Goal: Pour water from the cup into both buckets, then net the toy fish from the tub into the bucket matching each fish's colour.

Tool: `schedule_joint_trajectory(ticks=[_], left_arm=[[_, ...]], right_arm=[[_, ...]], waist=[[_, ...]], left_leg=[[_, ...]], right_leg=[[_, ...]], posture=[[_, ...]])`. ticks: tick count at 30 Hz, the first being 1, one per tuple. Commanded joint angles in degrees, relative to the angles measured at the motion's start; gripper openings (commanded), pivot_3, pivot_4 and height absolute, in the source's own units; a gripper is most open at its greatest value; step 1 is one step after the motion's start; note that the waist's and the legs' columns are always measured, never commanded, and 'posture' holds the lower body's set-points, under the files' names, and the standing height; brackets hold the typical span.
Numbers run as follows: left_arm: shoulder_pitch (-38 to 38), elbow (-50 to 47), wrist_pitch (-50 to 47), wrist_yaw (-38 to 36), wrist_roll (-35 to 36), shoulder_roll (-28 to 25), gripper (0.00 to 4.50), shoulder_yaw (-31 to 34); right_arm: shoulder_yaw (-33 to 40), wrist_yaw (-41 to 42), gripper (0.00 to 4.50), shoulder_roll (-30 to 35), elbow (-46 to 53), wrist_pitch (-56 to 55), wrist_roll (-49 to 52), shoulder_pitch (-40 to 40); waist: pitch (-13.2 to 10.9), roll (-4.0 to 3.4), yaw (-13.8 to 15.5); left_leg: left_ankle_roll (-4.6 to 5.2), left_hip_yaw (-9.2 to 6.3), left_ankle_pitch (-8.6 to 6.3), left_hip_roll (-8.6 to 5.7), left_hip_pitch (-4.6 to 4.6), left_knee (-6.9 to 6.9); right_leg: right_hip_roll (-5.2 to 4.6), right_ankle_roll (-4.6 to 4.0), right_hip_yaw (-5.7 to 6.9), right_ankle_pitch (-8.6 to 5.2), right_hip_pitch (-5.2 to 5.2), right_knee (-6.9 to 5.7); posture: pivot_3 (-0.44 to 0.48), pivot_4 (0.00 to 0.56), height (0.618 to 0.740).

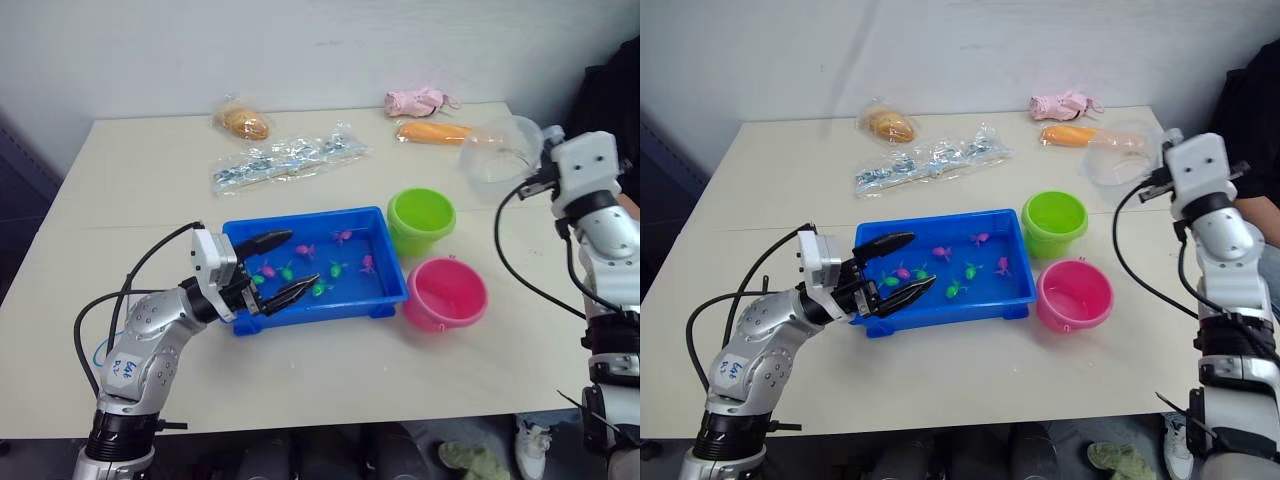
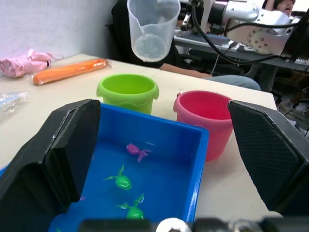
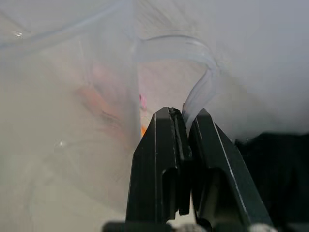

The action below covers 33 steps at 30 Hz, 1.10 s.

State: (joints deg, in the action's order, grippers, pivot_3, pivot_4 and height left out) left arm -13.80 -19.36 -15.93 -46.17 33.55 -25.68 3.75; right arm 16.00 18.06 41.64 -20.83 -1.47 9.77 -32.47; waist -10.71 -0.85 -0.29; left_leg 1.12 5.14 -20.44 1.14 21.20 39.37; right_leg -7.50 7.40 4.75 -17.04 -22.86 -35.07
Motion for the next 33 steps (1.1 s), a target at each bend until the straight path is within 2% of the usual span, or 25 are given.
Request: schedule_joint_trajectory(ticks=[1,6,10,17,32,33], left_arm=[[-0.45,-0.07,-0.52,-4.52,1.91,-2.44,4.5,0.22],[-0.78,0.35,-2.12,-8.97,2.79,-4.57,4.5,-0.92],[-1.71,0.59,-2.64,-9.3,2.58,-4.02,4.5,-1.4],[-2.85,0.23,-3.84,-9.55,2.46,-4.15,4.5,-2.42],[-2.92,-0.79,-5.23,-8.82,2.37,-3.97,4.5,-2.28],[-2.73,-0.87,-5.08,-8.67,2.28,-3.88,4.5,-2.23]], right_arm=[[8.56,0.63,0.07,-1.03,9.49,11.28,10.28,5.42],[13.7,-2.54,0.07,-4.97,14.33,20.1,15.04,12.82],[13.85,-4.79,0.07,-9.04,13.99,17.94,13.42,16.53],[12.01,-6.94,0.07,-13.76,7.73,10.9,9.7,16.59],[11.3,-7.02,0.07,-13.38,-8.78,0.92,5.78,11.51],[11.71,-6.81,0.4,-13.52,-8.39,0.81,6.28,11.98]], waist=[[0.0,0.0,0.25],[0.0,-0.01,0.15],[0.0,-0.01,0.08],[0.01,-0.01,0.03],[0.01,-0.01,-0.08],[0.01,-0.01,0.04]], left_leg=[[0.0,0.01,0.0,-0.01,-0.01,0.0],[0.0,0.06,0.0,-0.03,-0.06,0.03],[0.0,0.09,0.0,-0.06,-0.11,0.02],[0.0,0.1,0.0,-0.19,-0.15,0.03],[0.05,0.09,0.03,-0.18,-0.14,0.04],[0.05,0.09,0.03,-0.18,-0.13,0.04]], right_leg=[[0.0,0.0,-0.01,0.0,0.0,-0.01],[0.04,0.02,-0.08,0.01,0.0,-0.07],[0.06,0.02,-0.16,0.01,0.0,-0.11],[0.06,0.03,-0.25,0.02,-0.01,-0.15],[0.03,0.07,-0.32,0.04,-0.01,-0.15],[0.03,0.07,-0.31,0.04,0.0,-0.15]], posture=[[0.0,0.15,0.74],[0.0,0.15,0.74],[0.0,0.15,0.74],[0.0,0.15,0.74],[0.0,0.15,0.74],[0.0,0.15,0.74]])
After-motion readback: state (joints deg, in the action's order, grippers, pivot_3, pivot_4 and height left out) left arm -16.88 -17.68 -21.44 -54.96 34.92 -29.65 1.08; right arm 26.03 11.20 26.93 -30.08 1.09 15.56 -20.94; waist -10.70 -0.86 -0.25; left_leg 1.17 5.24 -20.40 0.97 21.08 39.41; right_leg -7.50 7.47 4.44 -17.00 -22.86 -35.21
